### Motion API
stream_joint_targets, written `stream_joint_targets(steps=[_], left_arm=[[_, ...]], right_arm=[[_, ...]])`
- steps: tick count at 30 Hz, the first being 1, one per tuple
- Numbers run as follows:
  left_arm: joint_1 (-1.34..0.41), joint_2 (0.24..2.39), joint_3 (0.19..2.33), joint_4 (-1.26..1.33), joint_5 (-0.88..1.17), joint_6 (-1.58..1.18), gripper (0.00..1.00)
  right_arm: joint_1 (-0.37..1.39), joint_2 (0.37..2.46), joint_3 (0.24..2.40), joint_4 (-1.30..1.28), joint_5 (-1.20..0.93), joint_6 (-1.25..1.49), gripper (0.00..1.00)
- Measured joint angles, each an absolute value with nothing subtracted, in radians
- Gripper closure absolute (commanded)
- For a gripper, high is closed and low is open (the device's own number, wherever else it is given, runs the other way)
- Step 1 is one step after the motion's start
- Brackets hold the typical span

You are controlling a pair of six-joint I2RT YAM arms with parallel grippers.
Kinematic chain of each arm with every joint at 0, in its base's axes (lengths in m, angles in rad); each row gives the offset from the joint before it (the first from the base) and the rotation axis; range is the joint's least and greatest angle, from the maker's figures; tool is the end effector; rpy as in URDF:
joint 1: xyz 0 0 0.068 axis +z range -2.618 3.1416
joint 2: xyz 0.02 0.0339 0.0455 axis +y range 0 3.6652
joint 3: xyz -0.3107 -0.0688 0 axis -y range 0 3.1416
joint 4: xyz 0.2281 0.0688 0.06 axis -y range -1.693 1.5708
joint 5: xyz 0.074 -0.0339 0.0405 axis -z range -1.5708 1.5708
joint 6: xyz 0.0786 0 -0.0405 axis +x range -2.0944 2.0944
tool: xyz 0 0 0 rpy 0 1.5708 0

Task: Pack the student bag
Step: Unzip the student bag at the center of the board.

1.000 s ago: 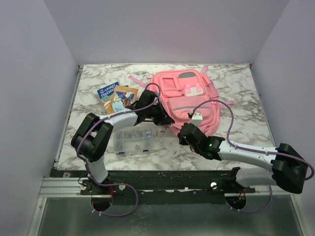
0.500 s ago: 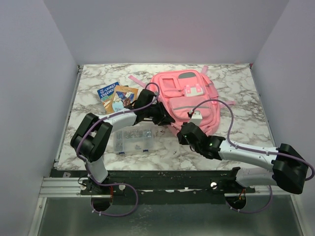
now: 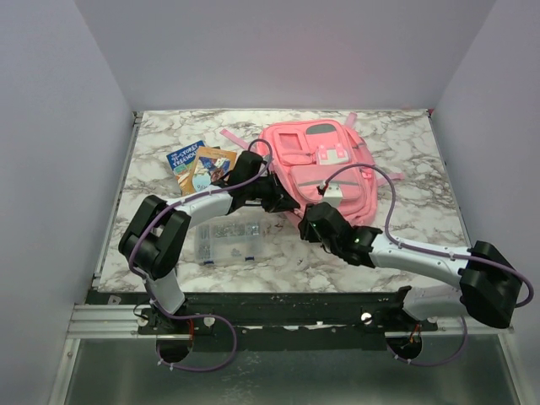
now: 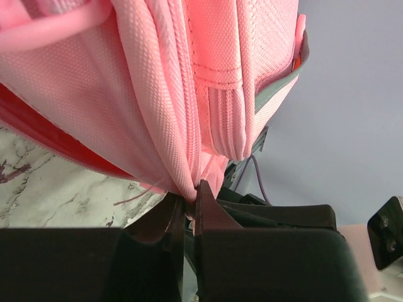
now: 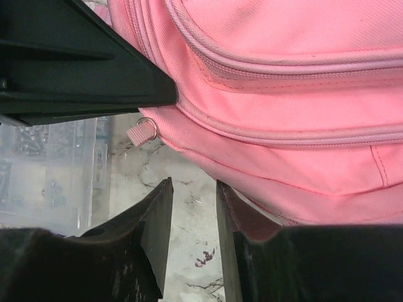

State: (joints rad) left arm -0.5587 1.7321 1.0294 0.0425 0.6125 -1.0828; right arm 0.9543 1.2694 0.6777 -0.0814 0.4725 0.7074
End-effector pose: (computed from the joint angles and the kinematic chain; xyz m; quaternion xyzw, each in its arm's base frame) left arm 0.3084 -0.2461 0.2337 -0.0938 0.8615 -0.4913 0.0877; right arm 0.1813 0.1940 0.2430 -0.0071 0.8818 0.1694 0.4402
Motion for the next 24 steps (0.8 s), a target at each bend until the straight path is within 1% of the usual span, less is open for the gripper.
stream_joint_targets(steps=[2, 8, 13, 17, 24], left_arm=[[-0.558, 1.732, 1.029, 0.045, 0.618, -1.089, 1.00], [-0.557, 1.732, 1.029, 0.067, 0.635, -1.124, 1.00], [-0.556, 1.732, 1.029, 0.101, 0.658, -1.168, 1.00], [-0.556, 1.730, 1.029, 0.126, 0.670, -1.197, 1.00], [-0.556, 1.724, 1.030, 0.144, 0.671, -1.227, 1.00]], right_arm=[[0.953, 1.291, 0.691, -0.083, 0.467, 0.706, 0.61], [0.953, 1.309, 0.700, -0.083, 0.467, 0.728, 0.56], [0.953, 1.309, 0.700, -0.110, 0.512, 0.817, 0.51], [0.953, 1.308, 0.697, -0.112, 0.555, 0.884, 0.51], [0.954, 1.281, 0.640, 0.001, 0.614, 0.890, 0.53]])
